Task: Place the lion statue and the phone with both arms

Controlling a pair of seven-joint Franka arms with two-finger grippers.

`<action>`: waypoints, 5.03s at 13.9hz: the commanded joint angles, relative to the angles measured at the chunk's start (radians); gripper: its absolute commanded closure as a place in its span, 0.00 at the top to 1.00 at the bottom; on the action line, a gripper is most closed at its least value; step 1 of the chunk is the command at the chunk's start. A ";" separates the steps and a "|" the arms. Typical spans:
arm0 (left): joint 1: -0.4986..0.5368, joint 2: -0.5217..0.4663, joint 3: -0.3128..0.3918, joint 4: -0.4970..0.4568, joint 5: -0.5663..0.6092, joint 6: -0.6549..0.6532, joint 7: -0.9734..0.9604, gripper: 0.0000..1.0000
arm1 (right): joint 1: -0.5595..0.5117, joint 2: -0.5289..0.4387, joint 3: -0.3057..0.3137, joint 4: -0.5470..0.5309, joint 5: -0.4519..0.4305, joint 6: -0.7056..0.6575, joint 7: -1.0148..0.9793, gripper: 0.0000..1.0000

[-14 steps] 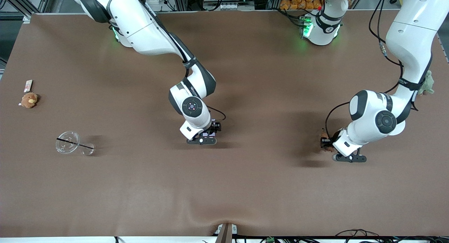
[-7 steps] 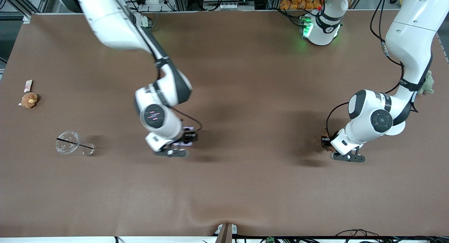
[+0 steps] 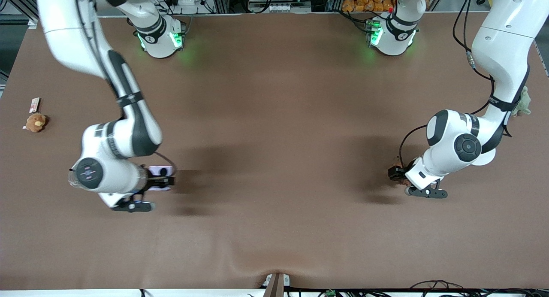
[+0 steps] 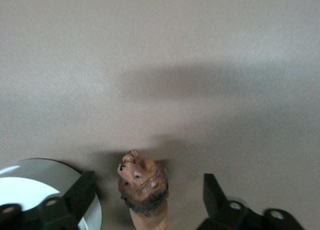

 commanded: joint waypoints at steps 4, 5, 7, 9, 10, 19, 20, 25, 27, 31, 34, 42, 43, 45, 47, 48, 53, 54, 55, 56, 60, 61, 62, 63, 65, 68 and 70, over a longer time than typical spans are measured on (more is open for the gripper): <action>0.004 -0.150 -0.055 0.042 0.013 -0.146 -0.018 1.00 | -0.084 0.073 0.023 -0.009 -0.077 0.067 -0.070 0.00; 0.006 -0.158 -0.074 0.086 0.010 -0.216 -0.019 1.00 | -0.101 0.087 0.023 -0.009 -0.081 0.070 -0.110 0.00; 0.007 -0.161 -0.111 0.175 0.008 -0.336 -0.018 1.00 | -0.129 0.102 0.023 -0.009 -0.082 0.076 -0.147 0.00; 0.004 -0.165 -0.155 0.266 0.008 -0.447 -0.019 1.00 | -0.153 0.113 0.023 -0.009 -0.099 0.090 -0.155 0.00; 0.001 -0.168 -0.174 0.316 0.010 -0.508 -0.019 1.00 | -0.161 0.117 0.023 -0.009 -0.108 0.093 -0.157 0.00; 0.009 -0.254 -0.203 0.475 0.013 -0.758 -0.010 1.00 | -0.153 0.076 0.029 0.049 -0.108 0.066 -0.181 1.00; 0.009 -0.267 -0.203 0.484 0.005 -0.771 -0.013 1.00 | -0.156 0.044 0.029 0.052 -0.105 0.043 -0.187 1.00; 0.010 -0.346 -0.201 0.487 -0.035 -0.780 -0.036 1.00 | -0.132 -0.226 0.047 0.041 -0.096 -0.208 -0.189 1.00; 0.012 -0.346 -0.192 0.487 -0.047 -0.777 -0.053 1.00 | -0.132 -0.347 0.049 0.031 -0.088 -0.314 -0.189 1.00; -0.092 -0.400 -0.049 0.475 -0.083 -0.782 -0.050 1.00 | -0.126 -0.655 0.047 -0.211 -0.087 -0.313 -0.180 1.00; -0.198 -0.466 0.119 0.440 -0.192 -0.788 -0.039 1.00 | -0.126 -0.771 0.044 -0.292 -0.027 -0.339 -0.082 1.00; -0.477 -0.733 0.443 0.161 -0.277 -0.806 -0.039 1.00 | -0.071 -0.759 -0.055 -0.172 -0.004 -0.533 -0.037 1.00; -0.477 -0.759 0.452 0.128 -0.288 -0.806 -0.039 1.00 | -0.066 -0.759 -0.062 -0.163 -0.005 -0.534 -0.037 1.00; -0.474 -0.802 0.452 0.090 -0.298 -0.806 -0.041 1.00 | -0.067 -0.754 -0.062 -0.155 -0.007 -0.528 -0.054 1.00; -0.476 -0.814 0.454 0.091 -0.297 -0.840 -0.033 1.00 | -0.066 -0.754 -0.062 -0.155 -0.007 -0.531 -0.060 1.00; -0.482 -0.813 0.460 0.111 -0.295 -0.866 -0.032 1.00 | -0.064 -0.754 -0.060 -0.158 -0.004 -0.534 -0.060 1.00; -0.465 -0.762 0.455 0.188 -0.297 -0.914 -0.021 1.00 | -0.044 -0.754 -0.056 -0.157 -0.007 -0.530 -0.071 1.00; -0.465 -0.762 0.455 0.193 -0.297 -0.918 -0.021 1.00 | -0.044 -0.754 -0.057 -0.158 -0.016 -0.523 -0.071 1.00; -0.468 -0.759 0.455 0.193 -0.297 -0.918 -0.021 1.00 | -0.049 -0.749 -0.057 -0.158 -0.021 -0.523 -0.072 1.00; -0.467 -0.756 0.455 0.193 -0.297 -0.918 -0.021 1.00 | -0.057 -0.745 -0.059 -0.158 -0.022 -0.522 -0.072 1.00; -0.462 -0.736 0.458 0.208 -0.300 -0.918 -0.021 1.00 | -0.058 -0.729 -0.059 -0.155 -0.021 -0.482 -0.071 1.00; -0.462 -0.733 0.460 0.211 -0.298 -0.918 -0.021 1.00 | -0.058 -0.729 -0.059 -0.155 -0.021 -0.493 -0.071 1.00; -0.461 -0.730 0.460 0.220 -0.298 -0.918 -0.022 1.00 | -0.058 -0.731 -0.059 -0.155 -0.019 -0.503 -0.071 1.00; -0.458 -0.728 0.460 0.222 -0.298 -0.918 -0.021 1.00 | -0.058 -0.734 -0.060 -0.155 -0.021 -0.510 -0.071 1.00; -0.458 -0.722 0.460 0.225 -0.298 -0.918 -0.021 1.00 | -0.055 -0.742 -0.057 -0.153 -0.021 -0.551 -0.072 1.00; -0.458 -0.722 0.464 0.232 -0.298 -0.936 -0.024 1.00 | -0.046 -0.742 -0.056 -0.141 -0.021 -0.560 -0.069 1.00; -0.458 -0.722 0.466 0.232 -0.298 -0.938 -0.022 1.00 | -0.034 -0.740 -0.056 -0.144 -0.019 -0.563 -0.069 1.00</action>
